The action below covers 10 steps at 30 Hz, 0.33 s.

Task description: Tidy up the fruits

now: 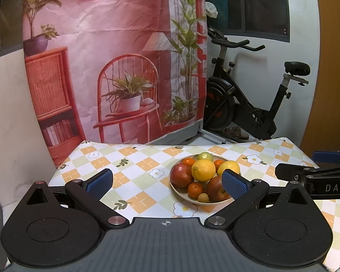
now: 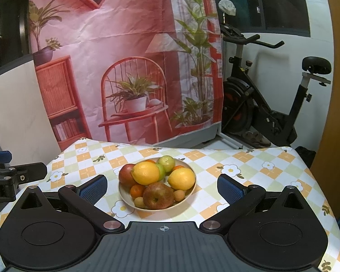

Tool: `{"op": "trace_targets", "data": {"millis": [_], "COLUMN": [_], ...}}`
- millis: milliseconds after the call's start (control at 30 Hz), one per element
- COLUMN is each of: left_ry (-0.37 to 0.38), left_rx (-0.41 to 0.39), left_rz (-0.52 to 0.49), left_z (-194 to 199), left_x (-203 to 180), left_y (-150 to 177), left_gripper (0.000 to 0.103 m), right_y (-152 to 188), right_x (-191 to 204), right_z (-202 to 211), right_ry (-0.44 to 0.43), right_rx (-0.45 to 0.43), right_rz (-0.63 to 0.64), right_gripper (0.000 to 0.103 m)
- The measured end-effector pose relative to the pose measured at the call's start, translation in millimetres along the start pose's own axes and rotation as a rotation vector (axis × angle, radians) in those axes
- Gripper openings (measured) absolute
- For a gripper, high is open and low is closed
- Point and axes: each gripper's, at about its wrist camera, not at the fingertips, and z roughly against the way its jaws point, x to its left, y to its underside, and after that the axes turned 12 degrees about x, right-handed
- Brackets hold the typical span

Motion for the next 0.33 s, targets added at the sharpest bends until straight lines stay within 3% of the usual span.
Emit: {"op": "trace_targets", "data": {"millis": [333], "left_ry": [0.005], "left_rx": [-0.003], "left_rz": [0.003], "left_z": [-2.2], "left_x": [1.7], "left_y": [1.1], "left_gripper": [0.103], "right_y": [1.6], "right_x": [-0.3], "right_z": [0.2], "right_ry": [-0.003], "right_rx": [0.004], "right_rz": [-0.004], "right_gripper": [0.103]}}
